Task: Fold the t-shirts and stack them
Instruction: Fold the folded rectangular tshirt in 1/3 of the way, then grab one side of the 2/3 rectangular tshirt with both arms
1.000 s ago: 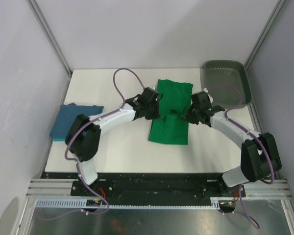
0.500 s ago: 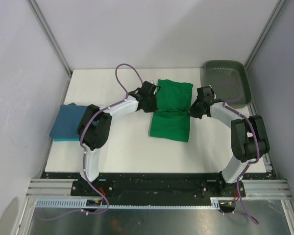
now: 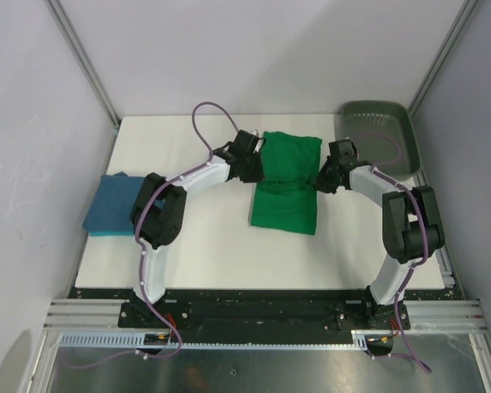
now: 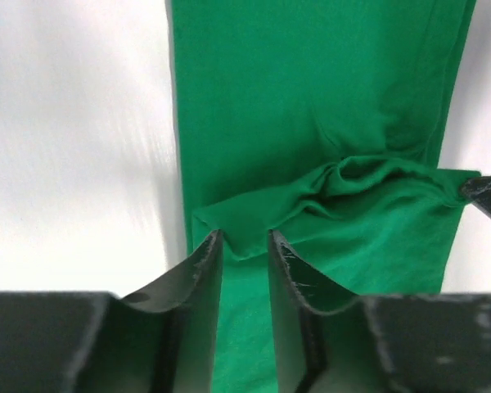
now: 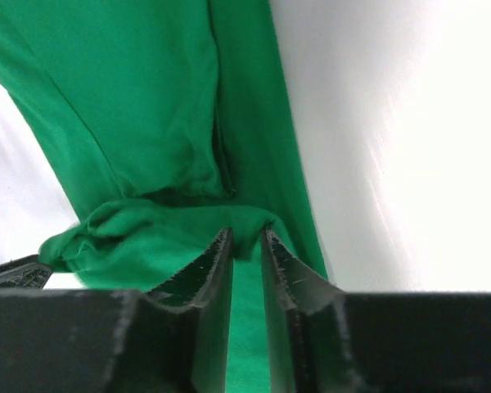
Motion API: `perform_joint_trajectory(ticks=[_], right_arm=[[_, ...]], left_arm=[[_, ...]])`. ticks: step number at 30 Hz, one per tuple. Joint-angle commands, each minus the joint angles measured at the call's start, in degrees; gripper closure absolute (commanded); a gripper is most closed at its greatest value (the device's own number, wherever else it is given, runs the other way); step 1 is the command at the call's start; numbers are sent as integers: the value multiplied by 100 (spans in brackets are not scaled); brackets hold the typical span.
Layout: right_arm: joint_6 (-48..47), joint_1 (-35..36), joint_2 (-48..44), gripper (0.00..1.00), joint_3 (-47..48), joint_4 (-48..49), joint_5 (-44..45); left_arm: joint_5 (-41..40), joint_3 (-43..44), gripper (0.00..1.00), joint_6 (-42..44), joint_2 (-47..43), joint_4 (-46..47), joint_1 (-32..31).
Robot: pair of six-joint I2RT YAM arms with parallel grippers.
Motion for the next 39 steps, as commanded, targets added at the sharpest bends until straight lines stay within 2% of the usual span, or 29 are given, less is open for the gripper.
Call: perform_joint_trajectory(ticks=[1,3,6,8,11,14,20,28,39], right_arm=[[-351,-59,21,65,519,-45,5],[-447,-57,-98,53,617,-160,44],[-538,16,-351,49,690,-364,130],[-597,148,-474,52,701,-503,244],[-611,400,-533,63,704,-706,314],[-547,659,-585,69,684,-1072,538],[-166,1149,-955,76,21,-1103,434],[220,1340,-1502,79,-1109,-705,118],[275,1275,-1781,79,-1642,-622,71]], left_arm=[[250,318,50,392,-23,122,204],[288,303,36,555,-188,136,248],[323,111,32,640,-552,133,274],[425,-116,38,565,-810,139,281],[675,-531,58,407,-1111,161,227],[859,-1023,75,272,-1400,243,91],[1646,-2043,97,-53,-1688,698,-60],[1669,-2856,100,-213,-1783,940,-247],[1383,-3232,100,-293,-1574,947,-247]])
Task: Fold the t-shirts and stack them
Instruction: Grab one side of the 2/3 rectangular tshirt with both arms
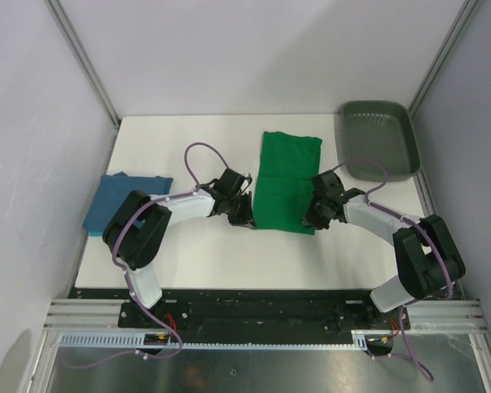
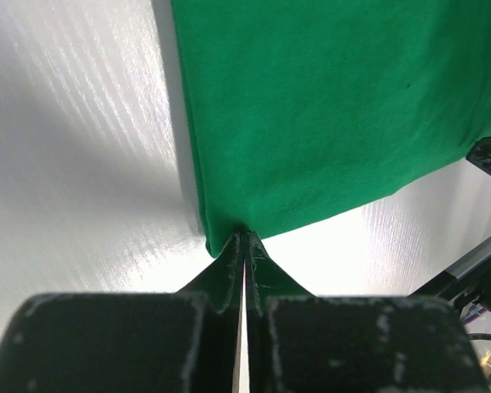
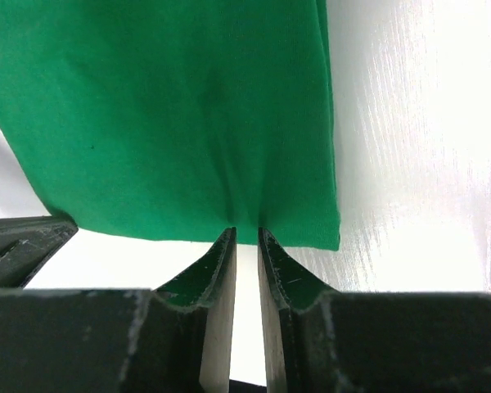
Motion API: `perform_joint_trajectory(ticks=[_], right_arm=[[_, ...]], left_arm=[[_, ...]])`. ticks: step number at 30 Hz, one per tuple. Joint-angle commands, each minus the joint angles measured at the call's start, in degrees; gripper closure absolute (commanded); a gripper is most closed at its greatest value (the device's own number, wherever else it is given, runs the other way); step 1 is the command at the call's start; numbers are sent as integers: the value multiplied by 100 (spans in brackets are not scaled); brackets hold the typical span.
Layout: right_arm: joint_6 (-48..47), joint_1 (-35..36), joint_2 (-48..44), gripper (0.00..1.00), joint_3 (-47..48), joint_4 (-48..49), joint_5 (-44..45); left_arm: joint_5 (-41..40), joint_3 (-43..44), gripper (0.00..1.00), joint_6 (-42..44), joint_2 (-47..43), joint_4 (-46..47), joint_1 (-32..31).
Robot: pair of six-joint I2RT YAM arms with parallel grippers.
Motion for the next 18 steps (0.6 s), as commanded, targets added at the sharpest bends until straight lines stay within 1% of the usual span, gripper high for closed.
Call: perform_joint_trajectory(ticks=[1,9,18], right_arm=[[73,-50,-340,79,-55,151,-30],[203,-136,-540,78,-60,433,-238],[95,-282,76,79,-220,492,-155]], left_arm=[[-109,-99,100,-80,-50,162,-5],[-97,-123,100,-62,9,162,-7],[-95,-121,100,-43,17,162,-2]])
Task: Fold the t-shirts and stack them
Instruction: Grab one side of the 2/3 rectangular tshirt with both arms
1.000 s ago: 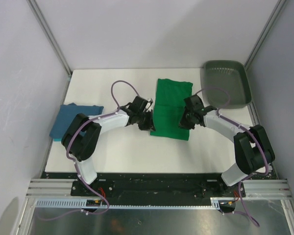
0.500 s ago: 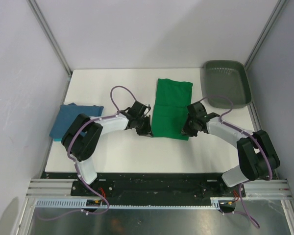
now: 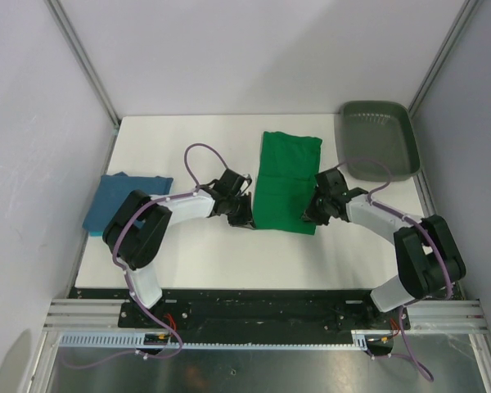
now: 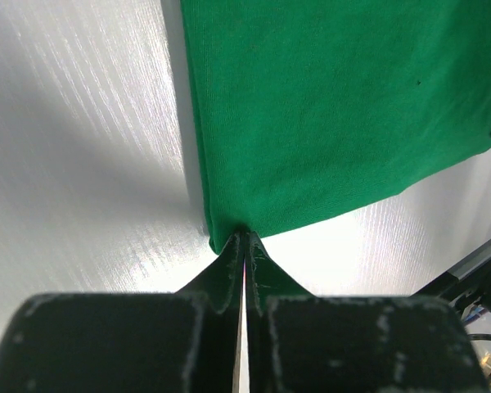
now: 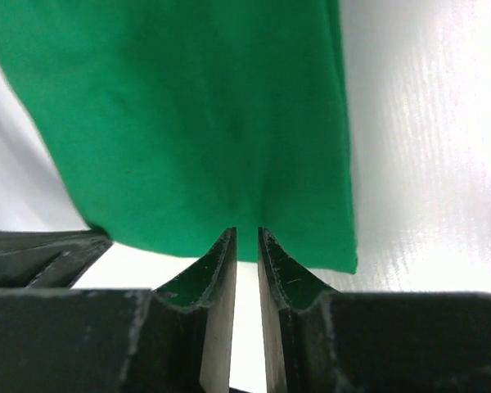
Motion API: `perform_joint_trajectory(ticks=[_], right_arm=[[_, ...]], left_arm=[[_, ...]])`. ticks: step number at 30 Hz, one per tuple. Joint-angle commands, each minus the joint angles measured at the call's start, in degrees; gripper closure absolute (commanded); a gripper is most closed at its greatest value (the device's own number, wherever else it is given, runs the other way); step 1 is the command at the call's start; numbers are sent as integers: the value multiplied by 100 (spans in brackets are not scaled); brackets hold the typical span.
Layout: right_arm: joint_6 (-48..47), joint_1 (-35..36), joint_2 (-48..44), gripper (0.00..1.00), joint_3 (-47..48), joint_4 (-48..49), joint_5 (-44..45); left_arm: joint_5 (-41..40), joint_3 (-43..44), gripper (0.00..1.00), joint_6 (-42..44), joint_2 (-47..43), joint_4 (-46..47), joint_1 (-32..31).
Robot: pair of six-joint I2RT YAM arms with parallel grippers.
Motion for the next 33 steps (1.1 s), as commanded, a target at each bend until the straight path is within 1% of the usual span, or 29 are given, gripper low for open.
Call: perform_joint_trajectory(ticks=[1,9,17,25,33], right_arm=[[-60,-119,236,80,-250,123,59],[-158,-289,121,80,-706,105,65],[-262,-376,-386,77,-744,-246,218],[-264,-356,-430,76,-905,-202,191],[-195,-334,-416,69,-983,-121,241]], left_arm=[[-71,-57,100,10,15,156,-4],[-75,-56,100,23,-9,146,-2],[-79,-70,100,24,-40,140,-5],[-82,-107,100,19,-99,145,-7],[-62,-139,100,23,-182,142,-4]])
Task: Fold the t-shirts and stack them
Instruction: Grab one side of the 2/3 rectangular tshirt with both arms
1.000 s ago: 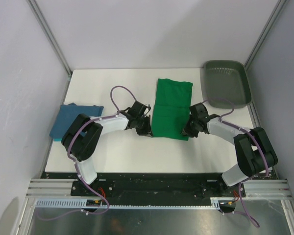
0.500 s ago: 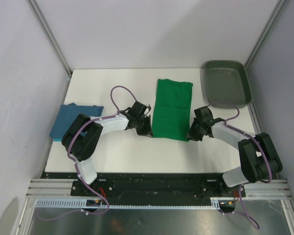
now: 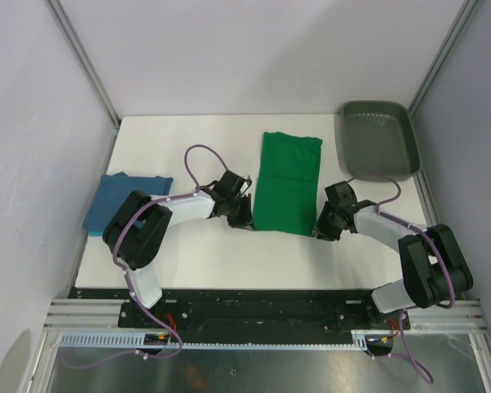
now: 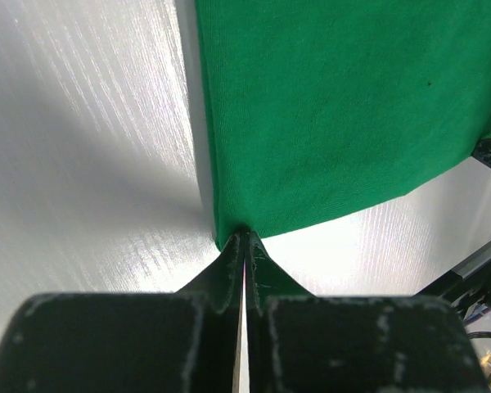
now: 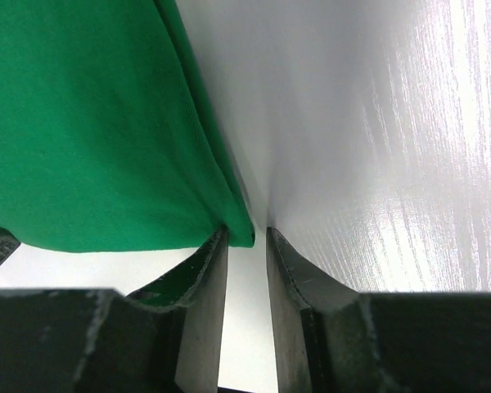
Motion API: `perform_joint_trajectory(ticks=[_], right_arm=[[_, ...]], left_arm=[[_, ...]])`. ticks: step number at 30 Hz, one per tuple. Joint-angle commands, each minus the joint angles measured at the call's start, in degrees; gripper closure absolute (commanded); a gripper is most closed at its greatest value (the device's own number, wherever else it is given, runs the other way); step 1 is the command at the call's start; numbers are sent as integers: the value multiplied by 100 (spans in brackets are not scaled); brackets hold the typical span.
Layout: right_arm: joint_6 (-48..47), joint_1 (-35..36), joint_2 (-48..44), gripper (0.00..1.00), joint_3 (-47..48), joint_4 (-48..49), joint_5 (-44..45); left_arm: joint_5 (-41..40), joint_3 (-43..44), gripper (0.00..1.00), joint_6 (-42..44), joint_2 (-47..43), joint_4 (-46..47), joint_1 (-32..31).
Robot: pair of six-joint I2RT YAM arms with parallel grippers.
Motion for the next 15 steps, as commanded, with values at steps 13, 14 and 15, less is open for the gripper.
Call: perform_joint_trajectory(ticks=[13,14,15], right_arm=[[176,114,-232,64,-198,301,268],[192,132,-188,64,-209,350,267],[213,159,-140,64,-218,391,275]], left_arm=[[-6,-86,100,24,-352,110,-7],[-4,-93,100,24,-361,107,-7],[2,-97,100,24,-379,110,-7]])
